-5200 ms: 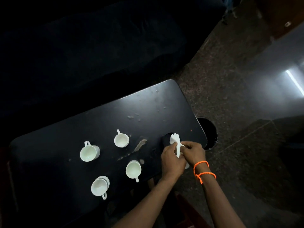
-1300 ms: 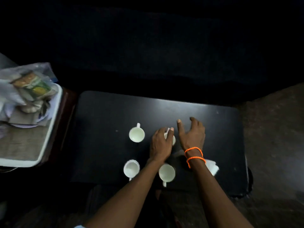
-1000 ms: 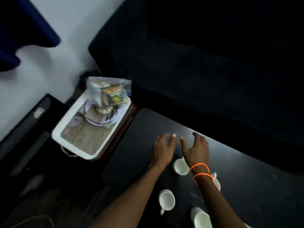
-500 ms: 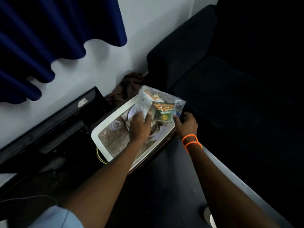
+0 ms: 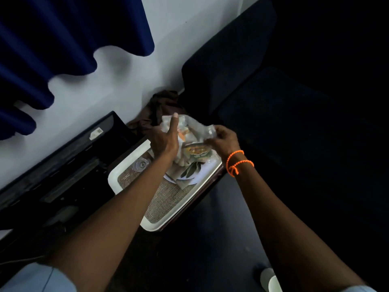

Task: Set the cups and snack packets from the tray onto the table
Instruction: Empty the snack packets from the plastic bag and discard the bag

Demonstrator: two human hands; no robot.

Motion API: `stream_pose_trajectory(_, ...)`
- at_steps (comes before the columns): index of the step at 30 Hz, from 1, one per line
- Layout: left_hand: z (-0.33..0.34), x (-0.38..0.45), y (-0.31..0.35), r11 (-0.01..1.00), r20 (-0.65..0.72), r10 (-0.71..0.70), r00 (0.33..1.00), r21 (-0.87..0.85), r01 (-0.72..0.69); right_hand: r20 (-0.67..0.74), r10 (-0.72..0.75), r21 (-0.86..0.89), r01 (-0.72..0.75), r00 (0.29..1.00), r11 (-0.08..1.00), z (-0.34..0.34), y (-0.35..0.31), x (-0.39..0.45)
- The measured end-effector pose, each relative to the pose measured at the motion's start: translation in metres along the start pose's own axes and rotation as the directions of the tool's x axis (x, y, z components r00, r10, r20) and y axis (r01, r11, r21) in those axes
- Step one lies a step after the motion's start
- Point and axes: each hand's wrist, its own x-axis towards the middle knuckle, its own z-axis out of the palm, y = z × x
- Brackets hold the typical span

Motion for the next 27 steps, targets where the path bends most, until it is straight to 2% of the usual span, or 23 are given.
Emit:
stream_pose_trajectory(2, 0.002, -0.005, 0.014, 0.983, 0.032, -0.185, 0.982, 0.004, 0.185, 0.19, -0.048, -0.061, 0.061, 0.981, 0.996, 0.002, 0.0, -0.015)
stream_pose_trajectory(3, 0.001, -0.007, 0.017, 0.974, 0.071, -0.225, 0.972, 0.008, 0.225, 0.278, -0.031, -0.081, 0.056, 0.96, 0.995, 0.001, 0.0, -0.021)
stream_pose_trajectory(5, -0.002, -0.007, 0.016, 0.974, 0.151, -0.22, 0.964, -0.013, 0.225, 0.436, 0.036, -0.065, -0.008, 0.899, 0.998, -0.006, 0.002, -0.029)
stream_pose_trajectory(7, -0.009, -0.008, 0.011, 0.986, 0.145, -0.161, 0.976, -0.006, 0.164, 0.494, 0.096, -0.002, -0.109, 0.864, 0.994, -0.014, 0.001, -0.032)
stream_pose_trajectory(8, -0.013, -0.009, 0.009, 0.993, 0.122, -0.119, 0.985, -0.003, 0.121, 0.45, 0.121, 0.011, -0.14, 0.885, 0.99, -0.017, -0.001, -0.033)
stream_pose_trajectory(10, -0.02, -0.016, 0.008, 0.999, 0.09, -0.042, 0.995, -0.02, 0.044, 0.277, 0.209, 0.019, -0.223, 0.938, 0.975, -0.018, -0.003, -0.031)
stream_pose_trajectory(12, -0.026, -0.025, 0.011, 0.998, 0.111, 0.008, 0.994, -0.061, -0.001, 0.172, 0.3, 0.006, -0.306, 0.938, 0.952, -0.016, -0.005, -0.029)
stream_pose_trajectory(15, -0.03, -0.039, 0.015, 0.99, 0.184, 0.122, 0.975, -0.088, -0.107, 0.23, 0.317, 0.008, -0.328, 0.92, 0.945, -0.006, -0.01, -0.033)
stream_pose_trajectory(17, -0.032, -0.046, 0.019, 0.98, 0.199, 0.185, 0.962, -0.105, -0.167, 0.223, 0.246, 0.031, -0.259, 0.943, 0.965, 0.0, -0.016, -0.037)
stream_pose_trajectory(20, -0.036, -0.049, 0.03, 0.966, 0.209, 0.247, 0.946, -0.133, -0.223, 0.108, 0.116, 0.097, -0.126, 0.987, 0.987, 0.003, -0.029, -0.043)
stream_pose_trajectory(22, -0.035, -0.052, 0.041, 0.952, 0.242, 0.292, 0.925, -0.164, -0.258, 0.026, -0.008, 0.046, 0.007, 1.0, 0.999, 0.002, -0.04, -0.044)
stream_pose_trajectory(25, -0.028, -0.067, 0.062, 0.908, 0.242, 0.413, 0.878, -0.178, -0.378, -0.021, -0.198, -0.038, 0.197, 0.98, 0.98, 0.0, -0.067, -0.051)
stream_pose_trajectory(27, -0.018, -0.078, 0.08, 0.877, 0.233, 0.481, 0.845, -0.106, -0.469, 0.027, -0.297, -0.048, 0.298, 0.954, 0.953, -0.004, -0.086, -0.056)
